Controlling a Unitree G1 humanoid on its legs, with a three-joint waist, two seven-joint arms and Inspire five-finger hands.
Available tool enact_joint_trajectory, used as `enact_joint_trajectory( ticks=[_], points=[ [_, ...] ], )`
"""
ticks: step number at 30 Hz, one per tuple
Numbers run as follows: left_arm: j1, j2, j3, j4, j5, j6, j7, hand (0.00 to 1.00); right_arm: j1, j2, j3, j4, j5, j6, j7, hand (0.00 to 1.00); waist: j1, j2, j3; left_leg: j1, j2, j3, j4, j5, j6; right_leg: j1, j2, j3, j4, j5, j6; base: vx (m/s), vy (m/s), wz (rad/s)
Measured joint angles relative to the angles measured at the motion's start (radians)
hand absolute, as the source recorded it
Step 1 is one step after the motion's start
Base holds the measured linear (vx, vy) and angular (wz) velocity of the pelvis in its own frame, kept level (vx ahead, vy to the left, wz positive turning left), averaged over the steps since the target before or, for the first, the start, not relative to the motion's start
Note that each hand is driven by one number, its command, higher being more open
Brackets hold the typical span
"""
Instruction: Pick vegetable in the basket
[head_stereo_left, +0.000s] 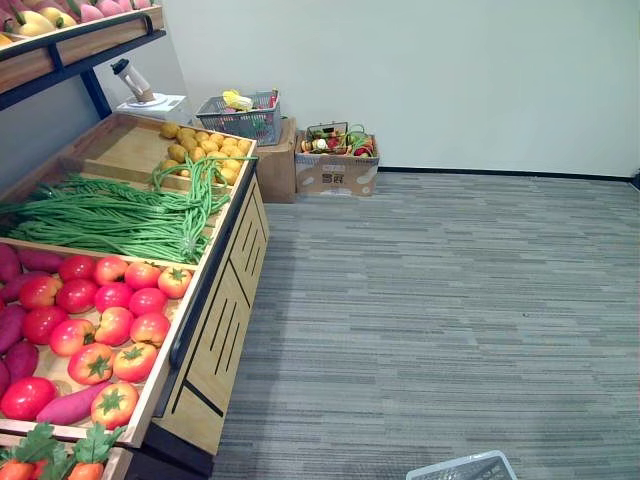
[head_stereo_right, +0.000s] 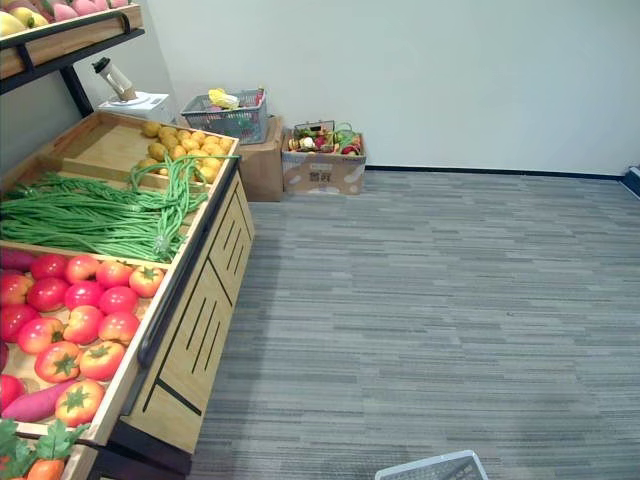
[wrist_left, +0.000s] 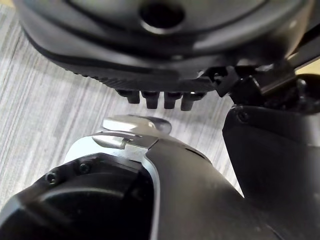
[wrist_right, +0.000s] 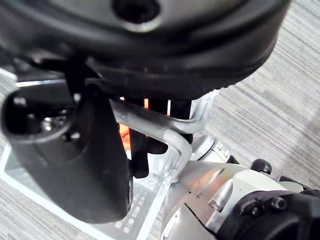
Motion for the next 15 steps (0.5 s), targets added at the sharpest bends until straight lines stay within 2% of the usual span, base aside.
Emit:
enact_joint_trajectory(
  ticks=[12,13,15],
  points=[
    [-0.003,0.006,-0.001,0.000,-0.008,-0.002,0.006,1.00,-0.001,0.005,0.000,-0.004,0.001,-0.011,-0.007,0.00,-0.001,-0.011,-0.003,-0.004,0.001,0.008,0.006,-0.007,0.000,-0.006,0.000,0.005,0.005,-0.002,0.002,0.00,0.000,-0.01],
    [-0.003,0.006,-0.001,0.000,-0.008,-0.002,0.006,1.00,-0.001,0.005,0.000,-0.005,0.001,-0.011,-0.007,0.00,-0.001,-0.011,-0.003,-0.007,0.002,0.010,0.014,-0.013,0.001,-0.009,-0.001,0.005,0.011,-0.008,0.006,0.00,0.013,-0.12],
    [-0.005,0.006,-0.003,0.000,-0.008,-0.011,0.006,1.00,-0.012,0.012,0.000,-0.018,0.003,-0.010,-0.014,0.00,0.000,-0.007,0.000,-0.033,0.006,0.016,0.067,-0.042,0.010,-0.078,-0.021,0.010,0.156,-0.074,0.015,0.00,0.060,-0.08]
  ],
)
